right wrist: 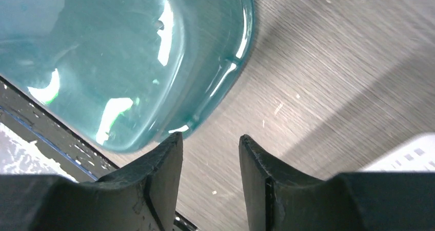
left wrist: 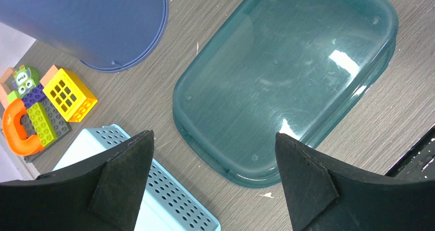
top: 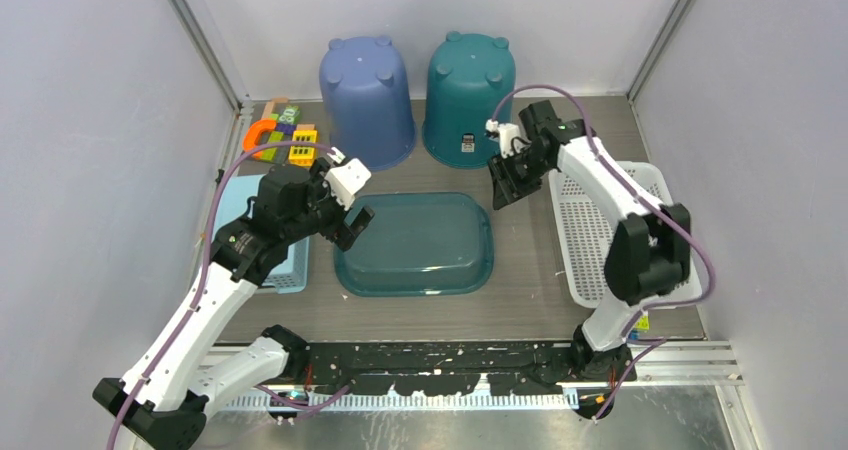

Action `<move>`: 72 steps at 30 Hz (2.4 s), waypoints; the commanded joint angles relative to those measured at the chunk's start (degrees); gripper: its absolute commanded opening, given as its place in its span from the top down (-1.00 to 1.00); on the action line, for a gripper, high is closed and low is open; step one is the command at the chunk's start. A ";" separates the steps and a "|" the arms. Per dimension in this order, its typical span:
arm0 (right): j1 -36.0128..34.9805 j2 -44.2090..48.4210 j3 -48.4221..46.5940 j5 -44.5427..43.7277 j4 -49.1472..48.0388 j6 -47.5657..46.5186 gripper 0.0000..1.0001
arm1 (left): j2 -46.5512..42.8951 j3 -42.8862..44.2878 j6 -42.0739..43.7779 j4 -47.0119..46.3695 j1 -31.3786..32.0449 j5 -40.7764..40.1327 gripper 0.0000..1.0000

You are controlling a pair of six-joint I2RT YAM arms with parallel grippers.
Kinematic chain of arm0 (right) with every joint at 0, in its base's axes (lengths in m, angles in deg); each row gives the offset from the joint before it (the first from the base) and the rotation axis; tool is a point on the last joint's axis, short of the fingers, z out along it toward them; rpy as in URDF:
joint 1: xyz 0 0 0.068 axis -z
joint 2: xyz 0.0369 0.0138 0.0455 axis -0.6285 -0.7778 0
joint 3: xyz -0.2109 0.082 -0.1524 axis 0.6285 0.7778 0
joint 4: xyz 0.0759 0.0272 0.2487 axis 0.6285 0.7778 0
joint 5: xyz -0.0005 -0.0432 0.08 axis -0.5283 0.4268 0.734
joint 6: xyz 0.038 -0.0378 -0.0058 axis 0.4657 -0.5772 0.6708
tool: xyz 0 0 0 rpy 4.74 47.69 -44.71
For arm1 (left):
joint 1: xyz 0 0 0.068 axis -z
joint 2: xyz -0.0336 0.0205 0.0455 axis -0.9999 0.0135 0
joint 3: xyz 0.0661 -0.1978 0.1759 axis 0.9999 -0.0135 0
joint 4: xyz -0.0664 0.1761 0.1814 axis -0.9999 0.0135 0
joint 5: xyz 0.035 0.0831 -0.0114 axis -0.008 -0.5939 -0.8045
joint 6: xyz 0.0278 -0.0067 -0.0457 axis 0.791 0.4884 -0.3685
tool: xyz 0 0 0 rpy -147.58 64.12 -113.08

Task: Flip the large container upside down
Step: Move the container to the center of the board.

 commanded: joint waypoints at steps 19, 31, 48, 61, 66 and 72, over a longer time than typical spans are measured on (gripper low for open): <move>2.13 24.42 22.25 -38.26 -4.86 -3.81 -0.21 | -1.12 1.14 1.42 -0.97 -0.30 0.05 -0.78; 2.18 19.61 23.66 -37.03 -5.48 -4.21 0.06 | -0.90 1.00 1.43 -1.02 -0.30 0.14 -0.78; 6.32 15.85 18.14 -36.14 -9.99 -17.21 0.43 | -0.91 0.81 1.41 -1.15 -0.30 0.33 -0.78; 9.15 3.16 7.92 -29.84 -14.89 -19.87 0.42 | -0.71 0.24 1.38 -1.73 -0.30 0.26 -0.78; 9.25 3.47 3.66 -28.29 -12.01 -20.22 0.03 | -0.91 -0.17 1.42 -1.68 -0.30 -0.07 -0.79; 9.53 14.27 0.91 -23.65 0.94 -24.33 -0.39 | -1.06 -0.35 1.58 -1.88 -0.30 0.15 -0.79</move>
